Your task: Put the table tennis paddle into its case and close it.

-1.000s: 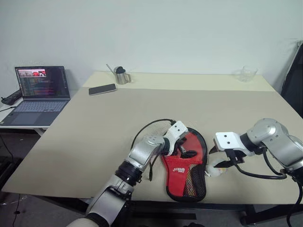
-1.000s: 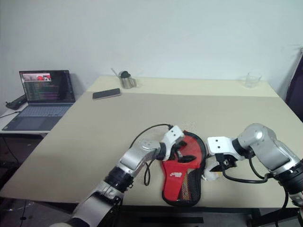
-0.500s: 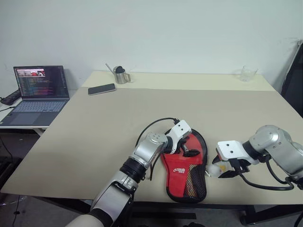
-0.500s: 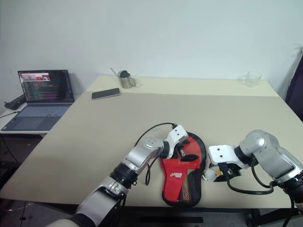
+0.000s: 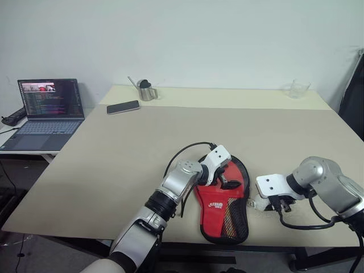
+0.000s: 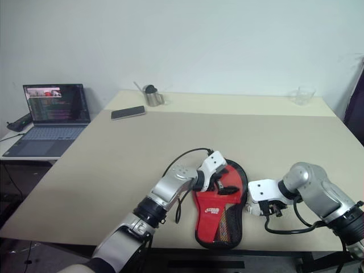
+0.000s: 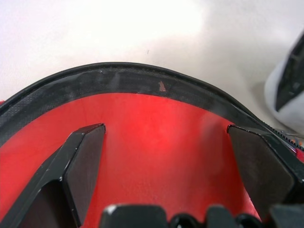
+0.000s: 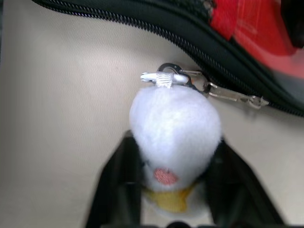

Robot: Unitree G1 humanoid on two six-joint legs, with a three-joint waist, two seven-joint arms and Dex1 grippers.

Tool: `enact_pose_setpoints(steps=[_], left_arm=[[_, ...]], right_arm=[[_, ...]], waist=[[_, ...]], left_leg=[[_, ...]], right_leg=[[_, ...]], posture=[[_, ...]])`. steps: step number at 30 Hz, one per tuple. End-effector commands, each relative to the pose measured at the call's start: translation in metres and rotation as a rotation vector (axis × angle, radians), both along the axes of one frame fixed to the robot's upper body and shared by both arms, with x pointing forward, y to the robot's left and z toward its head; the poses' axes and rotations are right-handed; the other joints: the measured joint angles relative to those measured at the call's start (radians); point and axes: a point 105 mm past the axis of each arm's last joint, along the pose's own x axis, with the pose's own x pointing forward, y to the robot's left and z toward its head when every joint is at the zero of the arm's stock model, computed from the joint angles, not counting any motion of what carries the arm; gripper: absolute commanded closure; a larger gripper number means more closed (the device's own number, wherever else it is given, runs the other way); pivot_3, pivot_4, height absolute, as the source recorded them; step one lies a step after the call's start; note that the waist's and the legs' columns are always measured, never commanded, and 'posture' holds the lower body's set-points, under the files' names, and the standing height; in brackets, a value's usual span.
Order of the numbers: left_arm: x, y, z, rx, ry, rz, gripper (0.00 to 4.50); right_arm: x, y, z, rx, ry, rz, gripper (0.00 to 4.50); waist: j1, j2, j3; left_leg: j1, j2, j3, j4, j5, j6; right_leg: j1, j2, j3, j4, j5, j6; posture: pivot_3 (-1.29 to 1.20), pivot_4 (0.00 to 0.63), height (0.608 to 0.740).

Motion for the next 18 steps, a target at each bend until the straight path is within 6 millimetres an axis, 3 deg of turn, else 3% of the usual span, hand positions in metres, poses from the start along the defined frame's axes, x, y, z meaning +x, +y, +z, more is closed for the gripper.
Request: enact_pose_setpoints(steps=[1,3,18], left_arm=[[0.005,-0.003,-0.012,0.035,0.041,0.055,0.0],[0.007,-0.006,-0.016,0.051,0.042,0.06,0.0],[0.01,-0.018,-0.034,0.109,0.038,0.058,0.0]], right_arm=[[-0.011,-0.001,0.005,-0.004,0.021,0.036,4.07],[-0.016,0.0,0.008,-0.003,0.022,0.05,4.31],[-0.068,0.003,-0.002,-0.056,0.099,0.116,4.32]], waist=[[0.002,0.0,0.0],[0.001,0.0,0.0],[0.003,0.0,-0.001]], left_leg=[[0.0,0.0,-0.001,0.0,0.0,0.0],[0.0,-0.001,-0.001,0.001,0.0,0.0],[0.002,-0.001,-0.001,0.001,0.0,0.0]], right_leg=[[0.0,0.0,0.0,0.0,0.0,0.0],[0.001,-0.001,-0.001,0.0,0.0,0.001],[0.004,-0.001,-0.002,0.0,-0.002,0.003]], posture=[[0.0,0.15,0.74],[0.0,0.15,0.74],[0.0,0.15,0.74]])
